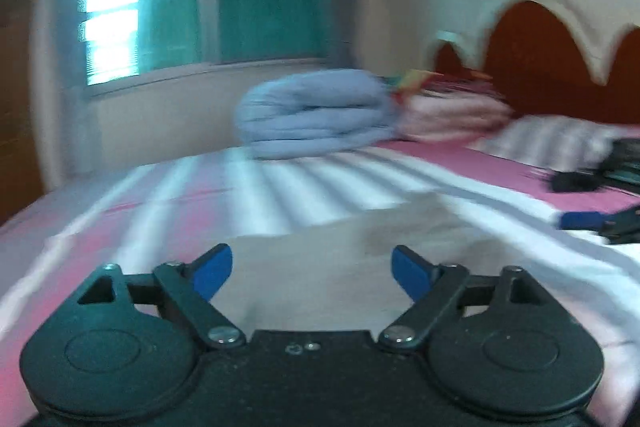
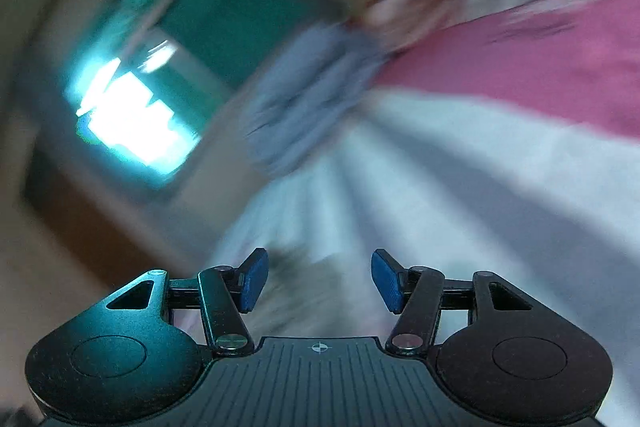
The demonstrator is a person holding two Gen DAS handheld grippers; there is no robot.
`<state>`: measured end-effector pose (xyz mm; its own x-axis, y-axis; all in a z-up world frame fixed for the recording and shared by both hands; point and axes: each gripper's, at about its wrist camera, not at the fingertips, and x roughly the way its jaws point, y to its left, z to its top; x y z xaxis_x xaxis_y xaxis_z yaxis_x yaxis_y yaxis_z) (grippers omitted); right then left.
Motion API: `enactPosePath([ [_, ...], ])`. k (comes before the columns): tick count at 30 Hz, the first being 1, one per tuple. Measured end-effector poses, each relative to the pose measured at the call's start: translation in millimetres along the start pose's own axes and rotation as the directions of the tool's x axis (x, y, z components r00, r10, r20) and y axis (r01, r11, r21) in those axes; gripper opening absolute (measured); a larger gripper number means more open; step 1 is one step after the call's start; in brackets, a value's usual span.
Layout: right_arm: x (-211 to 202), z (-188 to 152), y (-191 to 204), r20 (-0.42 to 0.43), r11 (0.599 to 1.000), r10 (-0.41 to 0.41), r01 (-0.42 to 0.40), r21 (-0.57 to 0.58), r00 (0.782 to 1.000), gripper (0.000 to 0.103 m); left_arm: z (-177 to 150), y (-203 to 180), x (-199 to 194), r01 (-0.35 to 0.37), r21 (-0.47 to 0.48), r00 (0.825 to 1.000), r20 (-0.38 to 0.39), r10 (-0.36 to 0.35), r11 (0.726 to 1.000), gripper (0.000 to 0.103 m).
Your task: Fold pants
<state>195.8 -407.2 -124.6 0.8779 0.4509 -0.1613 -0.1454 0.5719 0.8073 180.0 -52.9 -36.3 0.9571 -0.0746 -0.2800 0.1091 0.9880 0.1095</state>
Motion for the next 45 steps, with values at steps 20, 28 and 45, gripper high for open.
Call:
enactPosePath([
  [20, 79, -57, 58, -0.227, 0.978, -0.066, 0.018, -0.206, 0.972, 0.017, -59, 142, -40, -0.256, -0.333, 0.966, -0.123, 0.227, 0.907, 0.084],
  [28, 69, -45, 20, -0.197, 0.991, -0.127, 0.119, -0.055, 0.972, 0.019, -62, 155, -30, -0.268, -0.401, 0.963, -0.141, 0.23, 0.876, 0.084],
  [45, 9, -53, 38, -0.059, 0.992, -0.122, 0.12, -0.032, 0.991, 0.063, -55, 100, -48, -0.169, -0.28, 0.982, -0.131, 0.137, 0.945, 0.082],
])
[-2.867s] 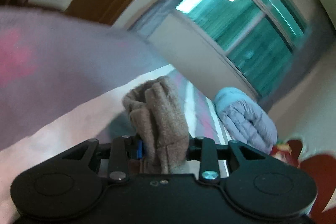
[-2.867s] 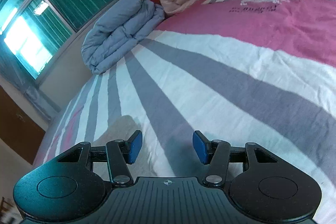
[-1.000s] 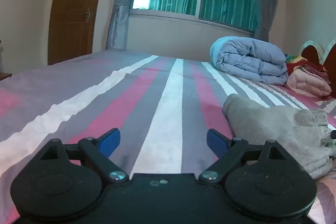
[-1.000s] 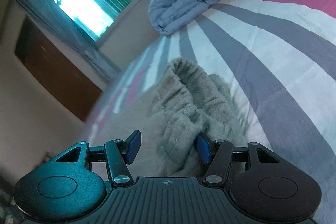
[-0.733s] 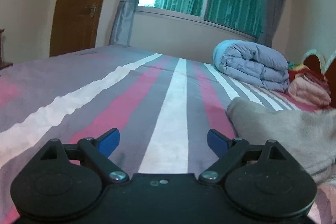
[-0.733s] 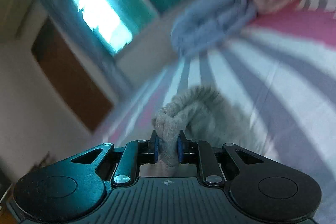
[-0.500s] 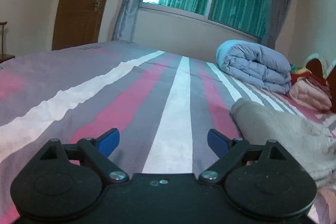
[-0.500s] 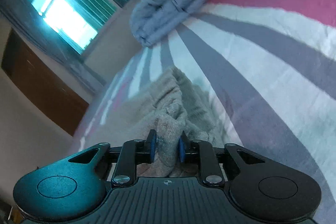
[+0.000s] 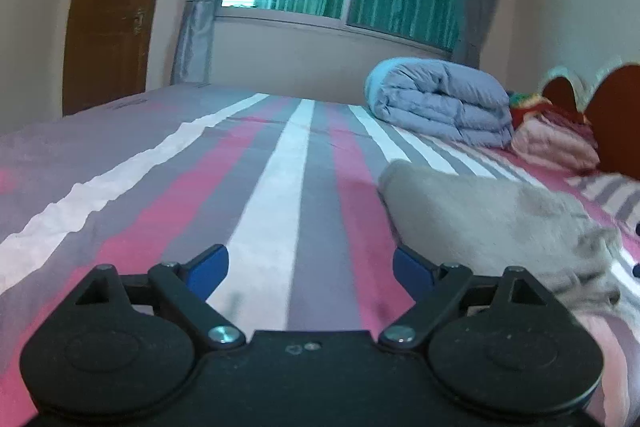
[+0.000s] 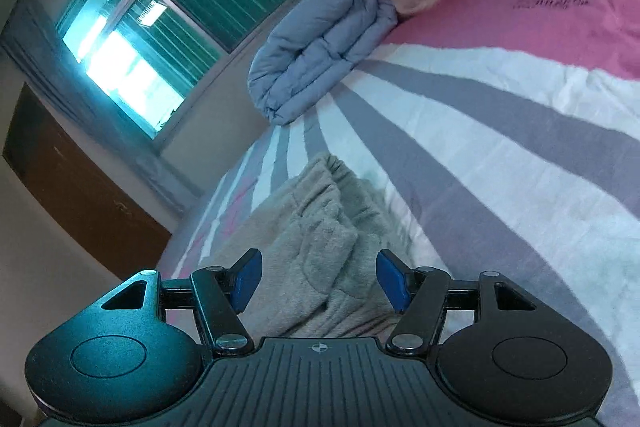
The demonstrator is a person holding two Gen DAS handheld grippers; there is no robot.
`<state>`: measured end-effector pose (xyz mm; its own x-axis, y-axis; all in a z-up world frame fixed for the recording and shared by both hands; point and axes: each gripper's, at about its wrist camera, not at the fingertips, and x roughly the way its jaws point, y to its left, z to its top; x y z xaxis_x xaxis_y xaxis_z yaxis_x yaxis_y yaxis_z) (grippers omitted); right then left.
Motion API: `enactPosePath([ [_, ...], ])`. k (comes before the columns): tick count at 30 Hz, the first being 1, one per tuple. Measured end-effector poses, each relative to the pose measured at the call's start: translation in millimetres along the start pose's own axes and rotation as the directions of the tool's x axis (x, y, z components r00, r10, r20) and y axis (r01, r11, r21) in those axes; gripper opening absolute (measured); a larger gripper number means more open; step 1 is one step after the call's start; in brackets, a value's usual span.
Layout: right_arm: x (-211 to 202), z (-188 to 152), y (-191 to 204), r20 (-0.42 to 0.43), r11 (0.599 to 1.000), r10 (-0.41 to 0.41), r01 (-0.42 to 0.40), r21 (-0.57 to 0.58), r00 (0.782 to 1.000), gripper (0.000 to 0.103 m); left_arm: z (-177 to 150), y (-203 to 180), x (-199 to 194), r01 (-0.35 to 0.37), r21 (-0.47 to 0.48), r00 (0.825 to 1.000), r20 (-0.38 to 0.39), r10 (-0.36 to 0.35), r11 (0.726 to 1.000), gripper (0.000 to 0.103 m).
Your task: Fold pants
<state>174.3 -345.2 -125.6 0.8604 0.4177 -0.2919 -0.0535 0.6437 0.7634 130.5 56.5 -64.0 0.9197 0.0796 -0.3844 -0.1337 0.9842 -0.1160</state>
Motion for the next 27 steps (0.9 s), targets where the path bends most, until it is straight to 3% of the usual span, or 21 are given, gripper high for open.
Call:
enactPosePath([
  [5, -15, -12, -13, -0.002, 0.996, 0.022, -0.022, 0.088, 1.0, 0.063, -9, -30, -16, 0.063, 0.098, 0.998, -0.01, -0.063, 0.993, 0.083],
  [9, -23, -14, -7, 0.009, 0.997, 0.032, -0.032, 0.071, 0.999, 0.067, -18, -50, -9, 0.076, 0.19, 0.997, -0.049, -0.068, 0.979, 0.083],
  [13, -22, -15, -6, 0.0, 0.997, 0.026, -0.026, 0.067, 1.0, 0.068, -19, -48, 15, 0.071, 0.146, 0.993, -0.101, -0.057, 0.987, 0.081],
  [17, -20, -19, -7, -0.019, 0.997, 0.028, -0.027, 0.069, 0.999, 0.069, -22, -56, 31, 0.117, 0.177, 0.988, -0.121, -0.096, 0.977, 0.081],
  [18, -18, -20, -5, -0.024, 0.998, 0.027, -0.026, 0.059, 0.999, 0.069, -22, -54, 32, 0.088, 0.186, 0.992, -0.109, -0.069, 0.979, 0.069],
  [19, -15, -20, -3, -0.033, 0.999, 0.026, -0.024, 0.049, 0.999, 0.069, -20, -42, 33, 0.037, 0.125, 0.994, -0.11, -0.024, 0.991, 0.075],
  [20, -12, -20, -2, -0.039, 0.999, 0.024, -0.022, 0.039, 0.999, 0.069, -19, -29, 35, 0.058, 0.036, 0.99, -0.131, -0.053, 0.998, 0.075],
  [21, -10, -19, 0, -0.039, 0.999, 0.024, -0.023, 0.027, 0.999, 0.069, -18, -24, 36, 0.076, 0.01, 0.986, -0.148, -0.073, 0.997, 0.074],
  [23, -4, -18, 0, -0.048, 0.999, 0.034, -0.034, 0.008, 0.998, 0.069, -19, -24, 32, 0.084, 0.043, 0.988, -0.133, -0.078, 0.996, 0.074],
  [27, 14, -16, -1, -0.061, 0.998, 0.055, -0.055, 0.008, 0.997, 0.069, -20, -24, 34, 0.08, 0.018, 0.986, -0.145, -0.076, 0.997, 0.077],
])
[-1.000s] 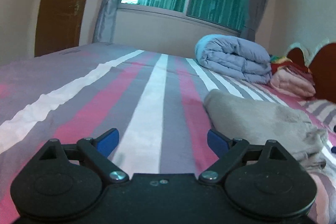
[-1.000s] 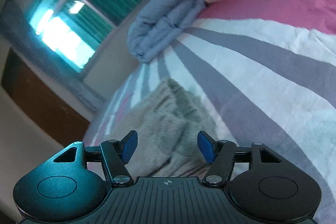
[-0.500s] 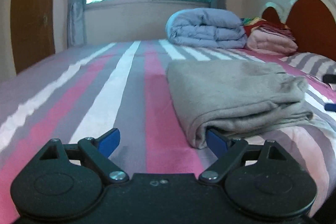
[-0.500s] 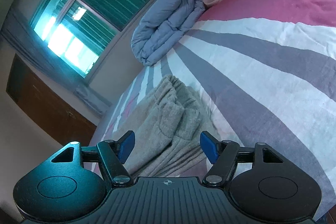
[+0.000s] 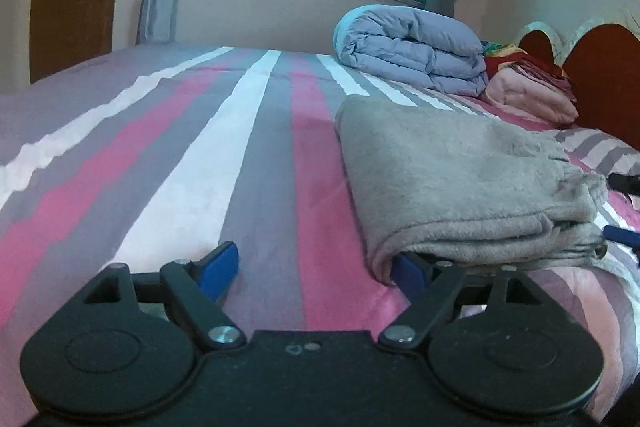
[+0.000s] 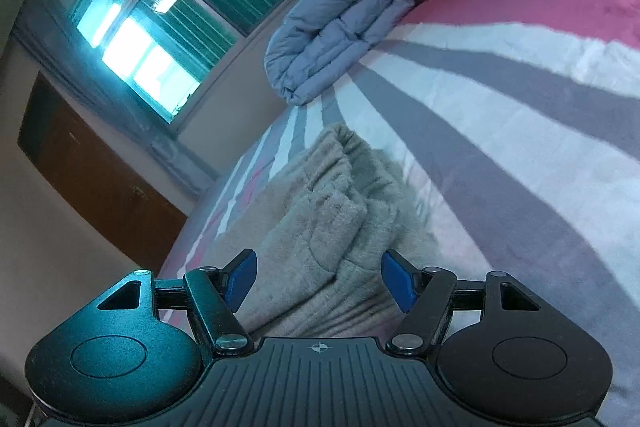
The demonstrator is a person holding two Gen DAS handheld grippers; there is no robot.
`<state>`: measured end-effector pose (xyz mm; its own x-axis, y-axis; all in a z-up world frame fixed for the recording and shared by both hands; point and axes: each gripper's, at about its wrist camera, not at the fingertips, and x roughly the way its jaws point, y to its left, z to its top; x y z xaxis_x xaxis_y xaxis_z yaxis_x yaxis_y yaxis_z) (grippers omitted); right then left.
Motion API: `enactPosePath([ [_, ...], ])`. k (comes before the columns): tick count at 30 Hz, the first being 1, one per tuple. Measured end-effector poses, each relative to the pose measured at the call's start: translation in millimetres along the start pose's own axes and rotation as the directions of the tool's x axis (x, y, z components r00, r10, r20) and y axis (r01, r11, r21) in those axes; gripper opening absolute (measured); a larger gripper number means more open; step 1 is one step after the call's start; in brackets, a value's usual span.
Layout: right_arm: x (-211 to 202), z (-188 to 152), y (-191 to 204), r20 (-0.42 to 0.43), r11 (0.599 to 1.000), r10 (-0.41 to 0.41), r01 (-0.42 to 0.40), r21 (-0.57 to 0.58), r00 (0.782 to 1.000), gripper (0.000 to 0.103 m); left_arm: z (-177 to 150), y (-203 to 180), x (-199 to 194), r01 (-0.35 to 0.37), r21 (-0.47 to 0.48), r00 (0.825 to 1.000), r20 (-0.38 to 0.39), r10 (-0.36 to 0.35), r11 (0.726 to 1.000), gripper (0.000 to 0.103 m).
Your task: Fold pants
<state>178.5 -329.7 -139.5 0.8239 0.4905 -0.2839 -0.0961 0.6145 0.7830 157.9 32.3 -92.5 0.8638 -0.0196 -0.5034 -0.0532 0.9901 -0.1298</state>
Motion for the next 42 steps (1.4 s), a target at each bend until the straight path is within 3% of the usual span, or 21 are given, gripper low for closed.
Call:
enactPosePath([
  [5, 40, 4, -12, -0.053, 0.997, -0.027, 0.03, 0.067, 0.998, 0.065, 0, -6, 2, -0.031, 0.036, 1.0, 0.003, 0.031, 0.999, 0.079],
  [7, 49, 6, -7, -0.078, 0.998, -0.054, 0.056, 0.021, 0.995, 0.037, 0, -5, -1, -0.03, 0.038, 0.999, 0.016, 0.029, 0.999, 0.079],
  [8, 41, 7, -3, -0.032, 1.0, -0.027, 0.027, 0.006, 0.999, 0.035, 0, -6, -2, -0.025, 0.044, 0.999, 0.024, 0.024, 0.999, 0.079],
  [10, 16, 11, 1, 0.083, 0.997, 0.077, -0.079, 0.021, 0.994, 0.035, -2, -9, -2, -0.027, 0.064, 0.999, 0.032, 0.025, 0.998, 0.081],
  [11, 10, 7, 0, 0.11, 0.999, 0.045, -0.045, -0.003, 0.993, 0.035, -2, -10, 0, -0.038, 0.069, 0.999, 0.026, 0.036, 0.997, 0.081],
  [13, 36, 5, -28, -0.057, 0.99, -0.08, 0.086, 0.112, 0.995, 0.035, -1, -10, 2, -0.036, 0.062, 0.999, 0.017, 0.035, 0.997, 0.083],
  [14, 44, 5, -41, -0.098, 0.981, -0.068, 0.085, 0.176, 0.993, 0.036, -1, -10, 1, -0.04, 0.063, 0.999, 0.016, 0.039, 0.997, 0.082],
  [18, 31, 7, -23, -0.072, 0.996, -0.073, 0.077, 0.05, 0.995, 0.046, -2, -10, -1, -0.047, 0.079, 0.999, 0.008, 0.047, 0.996, 0.082],
  [23, 16, 2, -28, -0.041, 0.994, -0.048, 0.052, 0.096, 0.998, 0.05, -1, -12, -16, -0.057, 0.12, 0.998, 0.01, 0.056, 0.991, 0.079],
  [27, -14, 3, -26, 0.055, 0.993, -0.073, 0.068, 0.1, 0.996, 0.051, 6, 0, -45, -0.003, 0.083, 0.996, 0.092, -0.004, 0.997, 0.083],
  [29, -26, 9, -27, 0.086, 0.994, -0.064, 0.056, 0.093, 0.994, 0.051, 14, 9, -47, 0.069, 0.038, 0.992, 0.101, -0.073, 0.997, 0.085],
  [33, -35, 20, -23, 0.095, 0.998, -0.062, 0.062, 0.001, 0.994, 0.051, 34, 11, -25, 0.128, 0.022, 0.99, 0.061, -0.129, 0.992, 0.084],
  [38, -13, 33, -4, 0.127, 0.988, -0.035, 0.053, -0.145, 0.991, 0.051, 54, -8, 19, 0.139, 0.059, 0.989, 0.033, -0.141, 0.989, 0.084],
  [41, 11, 27, 12, 0.104, 0.961, -0.005, 0.033, -0.274, 0.995, 0.051, 48, -20, 51, 0.106, 0.085, 0.992, -0.076, -0.1, 0.991, 0.084],
  [42, 25, 21, 16, 0.07, 0.943, -0.027, 0.049, -0.33, 0.997, 0.05, 42, -18, 59, 0.112, 0.067, 0.989, -0.099, -0.105, 0.991, 0.087],
])
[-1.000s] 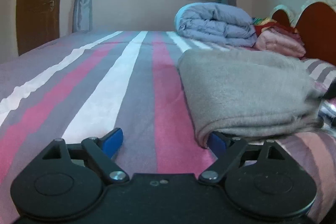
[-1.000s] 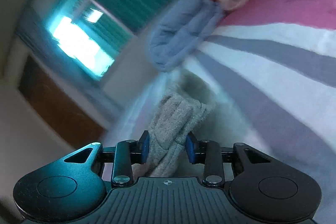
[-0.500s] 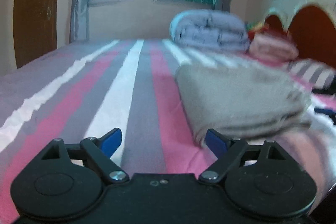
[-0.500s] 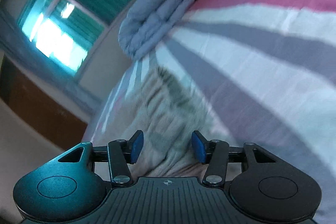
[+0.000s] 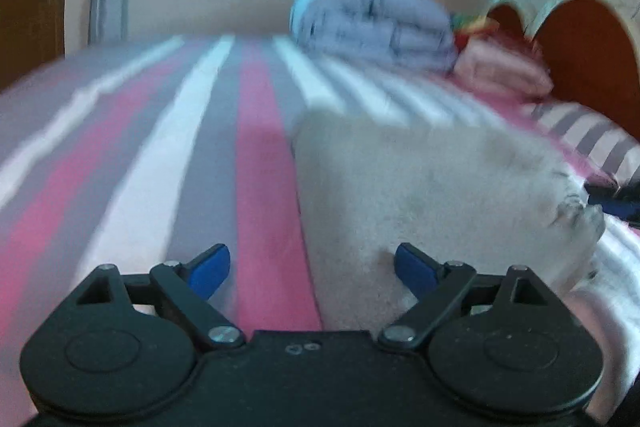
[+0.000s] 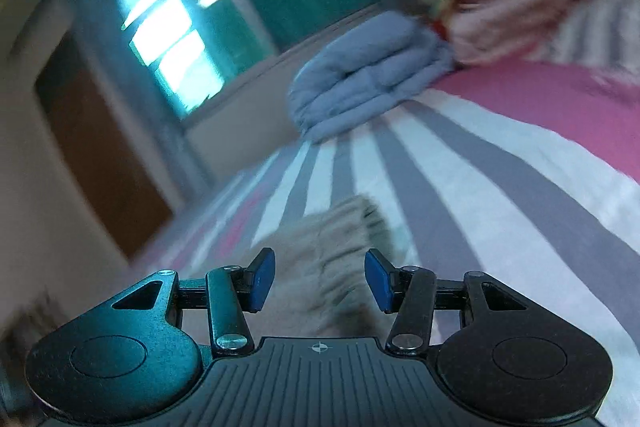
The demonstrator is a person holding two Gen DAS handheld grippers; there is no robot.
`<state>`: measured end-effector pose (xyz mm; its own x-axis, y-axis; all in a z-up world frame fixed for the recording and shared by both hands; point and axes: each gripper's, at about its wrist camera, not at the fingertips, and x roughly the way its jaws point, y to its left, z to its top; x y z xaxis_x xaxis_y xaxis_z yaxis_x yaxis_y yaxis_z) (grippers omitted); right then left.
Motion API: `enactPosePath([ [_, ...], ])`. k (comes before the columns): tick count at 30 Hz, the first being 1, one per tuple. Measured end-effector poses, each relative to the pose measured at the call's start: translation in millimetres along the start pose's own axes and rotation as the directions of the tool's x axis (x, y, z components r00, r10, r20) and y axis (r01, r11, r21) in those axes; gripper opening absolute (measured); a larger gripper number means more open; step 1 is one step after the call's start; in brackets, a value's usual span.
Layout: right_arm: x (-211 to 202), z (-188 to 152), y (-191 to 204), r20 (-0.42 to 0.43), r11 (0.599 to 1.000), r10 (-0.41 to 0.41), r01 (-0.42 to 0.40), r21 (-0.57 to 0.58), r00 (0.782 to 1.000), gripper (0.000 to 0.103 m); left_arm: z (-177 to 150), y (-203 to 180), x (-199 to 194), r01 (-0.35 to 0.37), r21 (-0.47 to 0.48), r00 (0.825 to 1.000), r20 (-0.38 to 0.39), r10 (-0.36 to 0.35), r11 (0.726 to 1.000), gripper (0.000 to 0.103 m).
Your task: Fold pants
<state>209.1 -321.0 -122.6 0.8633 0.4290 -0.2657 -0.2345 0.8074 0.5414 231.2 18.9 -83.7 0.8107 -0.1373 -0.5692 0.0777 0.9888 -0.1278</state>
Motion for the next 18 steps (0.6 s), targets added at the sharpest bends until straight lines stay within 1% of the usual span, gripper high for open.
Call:
enactPosePath([
  [1, 18, -8, 3, -0.075, 0.997, -0.059, 0.055, -0.058, 0.995, 0.05, -4, 4, 3, 0.016, -0.024, 1.0, 0.004, -0.016, 1.0, 0.09],
  [2, 37, -17, 2, -0.173, 0.989, -0.127, 0.111, -0.102, 0.977, 0.051, -6, 6, 3, 0.022, -0.03, 1.0, 0.009, -0.022, 0.999, 0.09],
  [3, 44, -24, -1, -0.205, 0.987, -0.139, 0.118, -0.11, 0.969, 0.051, -6, 8, 2, 0.029, -0.034, 1.0, 0.01, -0.028, 0.999, 0.09],
  [5, 38, -20, -2, -0.173, 0.99, -0.106, 0.089, -0.106, 0.979, 0.051, -1, 10, -4, 0.03, -0.027, 0.999, 0.018, -0.03, 0.999, 0.088],
  [6, 32, -18, 0, -0.138, 0.989, -0.1, 0.084, -0.119, 0.985, 0.051, 3, 10, -9, 0.02, -0.008, 0.999, 0.041, -0.02, 1.0, 0.086],
  [8, 16, -13, 7, -0.024, 0.984, -0.094, 0.089, -0.154, 0.995, 0.051, 12, 9, -14, 0.009, 0.012, 0.996, 0.087, -0.01, 1.0, 0.085],
  [10, 14, -6, 13, 0.036, 0.983, -0.071, 0.076, -0.166, 0.997, 0.051, 26, 11, -9, 0.011, 0.014, 0.994, 0.108, -0.012, 1.0, 0.086],
  [11, 17, -2, 17, 0.057, 0.982, -0.055, 0.064, -0.176, 0.997, 0.051, 31, 10, -3, -0.006, 0.026, 0.995, 0.096, 0.003, 1.0, 0.086],
  [12, 22, -1, 22, 0.066, 0.981, -0.021, 0.033, -0.193, 0.998, 0.051, 34, 8, 8, -0.027, 0.045, 0.998, 0.063, 0.024, 0.999, 0.086],
  [13, 29, -2, 26, 0.046, 0.977, -0.001, 0.011, -0.211, 0.999, 0.042, 34, 8, 22, -0.045, 0.062, 0.999, 0.012, 0.045, 0.997, 0.088],
  [14, 45, -4, 28, -0.001, 0.974, -0.018, 0.017, -0.226, 1.0, 0.012, 35, 10, 34, -0.038, 0.065, 0.999, -0.034, 0.04, 0.997, 0.088],
  [15, 67, -9, 22, -0.098, 0.976, -0.079, 0.058, -0.208, 0.992, 0.008, 36, 12, 37, -0.029, 0.053, 0.999, -0.041, 0.031, 0.998, 0.088],
  [16, 89, -13, 13, -0.204, 0.98, -0.123, 0.086, -0.181, 0.971, 0.008, 40, 11, 35, -0.026, 0.055, 0.999, -0.024, 0.028, 0.998, 0.085],
  [17, 97, -11, 10, -0.221, 0.982, -0.124, 0.088, -0.168, 0.967, 0.008, 45, 9, 32, -0.028, 0.072, 1.0, 0.003, 0.028, 0.997, 0.083],
  [18, 95, -4, 12, -0.188, 0.985, -0.107, 0.078, -0.154, 0.976, 0.008, 51, 8, 30, -0.034, 0.088, 0.999, 0.033, 0.031, 0.996, 0.082],
])
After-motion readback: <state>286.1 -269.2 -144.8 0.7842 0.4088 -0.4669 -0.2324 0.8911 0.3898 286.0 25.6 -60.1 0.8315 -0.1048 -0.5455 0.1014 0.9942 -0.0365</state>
